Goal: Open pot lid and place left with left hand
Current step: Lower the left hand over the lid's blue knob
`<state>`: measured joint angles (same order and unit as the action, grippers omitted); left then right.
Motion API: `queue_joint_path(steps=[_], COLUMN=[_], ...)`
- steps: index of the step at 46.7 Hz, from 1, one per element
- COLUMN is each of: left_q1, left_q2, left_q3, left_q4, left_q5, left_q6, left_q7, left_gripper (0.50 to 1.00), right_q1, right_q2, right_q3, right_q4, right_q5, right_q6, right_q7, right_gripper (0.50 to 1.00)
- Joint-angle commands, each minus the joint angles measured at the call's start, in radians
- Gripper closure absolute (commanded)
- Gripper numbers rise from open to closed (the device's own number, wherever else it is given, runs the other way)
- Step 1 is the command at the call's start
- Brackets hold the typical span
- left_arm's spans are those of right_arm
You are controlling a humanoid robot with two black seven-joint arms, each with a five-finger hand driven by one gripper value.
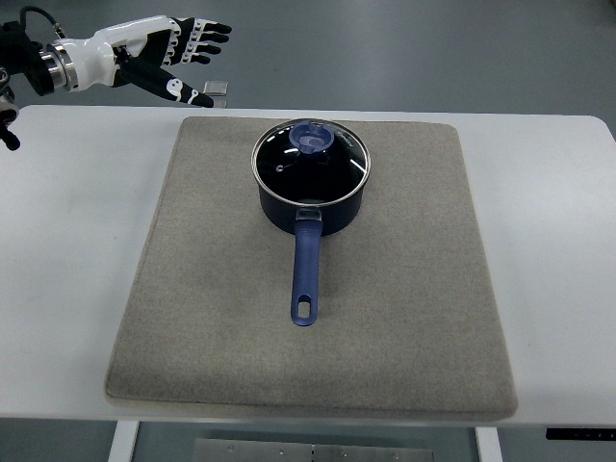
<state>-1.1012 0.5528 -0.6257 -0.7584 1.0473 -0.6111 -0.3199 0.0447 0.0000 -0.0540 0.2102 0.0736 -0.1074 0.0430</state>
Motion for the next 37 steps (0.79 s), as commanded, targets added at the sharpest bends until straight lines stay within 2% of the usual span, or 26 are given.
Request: queue_joint_path(steps=[1,15,32,37], left_q1=[-0.019,-0.094,-0.095,-0.104], left_q2=[0.001,-0.021,-0.111,-0.137], left_q3=[-0.002,0.001,0.033,0.106], left_q4=[-0.035,-0.124,-0.196,-0.188], left_q5=[0.091,0.356,0.640,0.646], left_q6=[0.000,0.000,0.000,0.050], left_q7=[-0.028,-0.030,-0.028,-0.022], left_gripper=[0.512,0.512,0.512,0.514], right_q1=[0.000,0.000,0.000,0.000], right_q2=[0.000,0.000,0.000,0.000], right_q3=[-0.001,0.000,0.000,0.000], right_q4=[0.000,0.000,0.000,0.000], right_q5=[0.000,0.000,0.000,0.000], right_q6=[0.000,0.000,0.000,0.000], right_q7=[0.000,0.000,0.000,0.000], right_gripper=[0.585,0.585,0.585,0.585])
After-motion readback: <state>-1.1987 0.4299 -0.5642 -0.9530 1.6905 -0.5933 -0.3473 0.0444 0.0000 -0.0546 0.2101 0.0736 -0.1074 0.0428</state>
